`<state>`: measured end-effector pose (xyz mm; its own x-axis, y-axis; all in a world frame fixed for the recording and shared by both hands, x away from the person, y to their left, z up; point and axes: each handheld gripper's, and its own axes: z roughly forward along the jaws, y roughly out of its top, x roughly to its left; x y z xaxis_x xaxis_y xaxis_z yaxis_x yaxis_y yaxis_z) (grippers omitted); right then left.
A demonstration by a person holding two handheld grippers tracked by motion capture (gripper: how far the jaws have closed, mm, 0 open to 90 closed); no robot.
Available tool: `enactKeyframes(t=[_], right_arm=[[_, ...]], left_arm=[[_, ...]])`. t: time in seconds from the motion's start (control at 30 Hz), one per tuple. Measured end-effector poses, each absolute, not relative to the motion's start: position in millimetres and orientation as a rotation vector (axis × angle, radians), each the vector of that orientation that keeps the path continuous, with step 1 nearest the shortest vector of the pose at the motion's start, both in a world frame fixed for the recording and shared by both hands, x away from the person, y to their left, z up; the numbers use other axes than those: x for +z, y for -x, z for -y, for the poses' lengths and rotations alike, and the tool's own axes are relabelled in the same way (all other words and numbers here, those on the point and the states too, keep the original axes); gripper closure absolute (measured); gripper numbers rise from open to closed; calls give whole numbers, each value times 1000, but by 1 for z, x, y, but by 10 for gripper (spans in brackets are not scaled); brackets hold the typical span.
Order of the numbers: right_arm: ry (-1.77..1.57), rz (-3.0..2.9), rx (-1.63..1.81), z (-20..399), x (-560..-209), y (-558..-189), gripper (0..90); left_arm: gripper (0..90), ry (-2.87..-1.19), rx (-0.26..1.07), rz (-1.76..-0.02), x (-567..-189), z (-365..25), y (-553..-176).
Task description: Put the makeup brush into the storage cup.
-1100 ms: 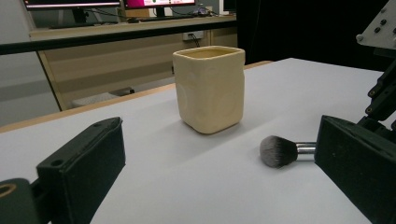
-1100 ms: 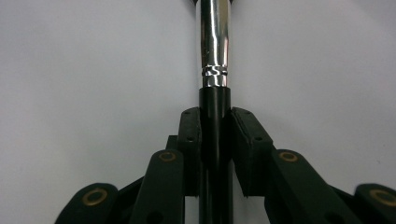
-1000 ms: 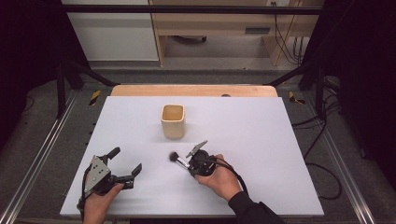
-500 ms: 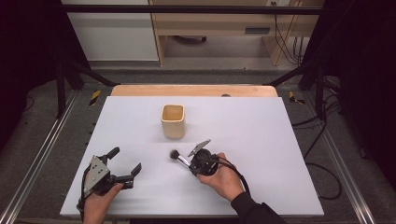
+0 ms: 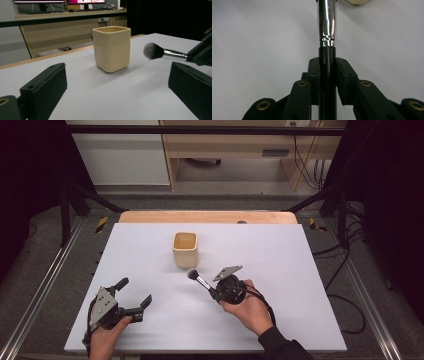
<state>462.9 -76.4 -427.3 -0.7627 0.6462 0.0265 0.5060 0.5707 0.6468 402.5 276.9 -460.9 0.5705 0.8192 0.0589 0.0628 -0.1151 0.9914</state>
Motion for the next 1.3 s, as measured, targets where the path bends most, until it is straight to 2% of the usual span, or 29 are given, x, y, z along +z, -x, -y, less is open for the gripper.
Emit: enactKeyframes(t=[0.27, 0.57, 0.73, 0.9, 1.3], right_arm=[[-947, -2456, 1112, 95, -418, -459, 745], [-947, -2290, 1270, 110, -423, -457, 746], [-906, -2160, 1368, 112, -429, -460, 746], [-897, -2095, 1429, 107, -437, -462, 745], [-789, -2015, 1503, 95, -430, -450, 746]], left_arm=[[18, -1566, 733, -779, -459, -276, -400], [27, -1601, 666, -770, -454, -268, -396], [36, -1606, 703, -798, -452, -263, -397], [35, -1615, 707, -780, -439, -250, -398], [35, -1611, 650, -788, -402, -224, -409]])
